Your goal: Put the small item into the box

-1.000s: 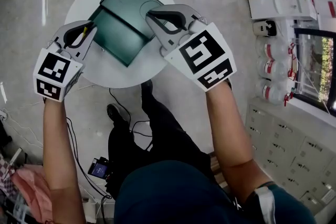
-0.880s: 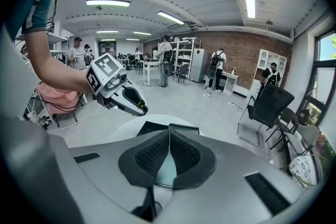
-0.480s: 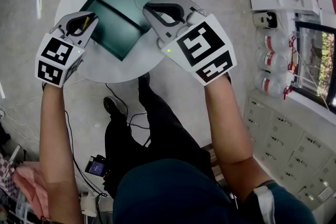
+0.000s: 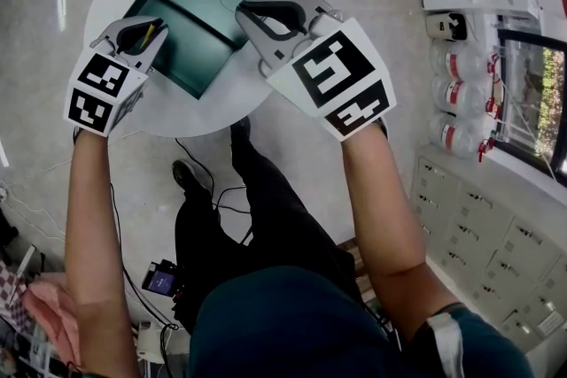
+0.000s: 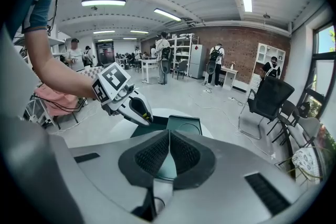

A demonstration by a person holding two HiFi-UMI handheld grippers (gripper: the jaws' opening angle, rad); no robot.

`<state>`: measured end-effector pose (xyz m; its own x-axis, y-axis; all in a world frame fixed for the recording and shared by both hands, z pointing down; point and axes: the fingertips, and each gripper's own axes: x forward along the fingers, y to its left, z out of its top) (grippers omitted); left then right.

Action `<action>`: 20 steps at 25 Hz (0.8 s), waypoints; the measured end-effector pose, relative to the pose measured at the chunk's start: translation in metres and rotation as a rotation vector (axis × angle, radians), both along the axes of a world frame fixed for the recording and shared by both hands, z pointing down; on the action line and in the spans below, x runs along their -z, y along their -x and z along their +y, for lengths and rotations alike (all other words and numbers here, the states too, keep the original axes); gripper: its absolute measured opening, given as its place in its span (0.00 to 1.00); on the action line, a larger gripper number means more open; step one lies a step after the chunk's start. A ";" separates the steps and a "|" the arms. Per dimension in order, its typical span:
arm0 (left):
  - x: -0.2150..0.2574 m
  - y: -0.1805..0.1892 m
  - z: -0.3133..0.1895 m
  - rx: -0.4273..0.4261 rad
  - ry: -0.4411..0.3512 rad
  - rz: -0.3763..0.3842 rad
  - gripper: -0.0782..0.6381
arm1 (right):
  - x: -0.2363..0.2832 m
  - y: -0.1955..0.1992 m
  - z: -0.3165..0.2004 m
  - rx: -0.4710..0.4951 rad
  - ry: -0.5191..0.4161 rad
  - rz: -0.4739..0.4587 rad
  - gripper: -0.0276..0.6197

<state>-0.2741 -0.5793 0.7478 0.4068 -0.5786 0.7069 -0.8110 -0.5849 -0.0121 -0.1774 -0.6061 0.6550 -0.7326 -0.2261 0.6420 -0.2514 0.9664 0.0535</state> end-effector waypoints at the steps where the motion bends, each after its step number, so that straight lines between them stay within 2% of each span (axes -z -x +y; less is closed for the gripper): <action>1: 0.000 -0.002 0.000 -0.003 0.003 0.000 0.18 | 0.001 -0.001 0.000 -0.002 0.000 0.000 0.10; 10: 0.008 -0.011 0.011 -0.052 0.050 0.015 0.18 | 0.023 0.000 0.004 -0.015 -0.018 -0.005 0.10; 15: 0.021 -0.014 0.022 -0.060 0.041 0.037 0.28 | 0.035 0.002 0.015 -0.020 -0.030 -0.004 0.10; 20: 0.036 -0.012 0.028 -0.079 0.015 0.027 0.29 | 0.043 0.007 0.023 -0.022 -0.046 -0.004 0.10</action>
<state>-0.2619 -0.5513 0.7122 0.4702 -0.5329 0.7035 -0.7620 -0.6473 0.0188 -0.1846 -0.5832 0.6115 -0.7295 -0.2711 0.6280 -0.2727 0.9573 0.0964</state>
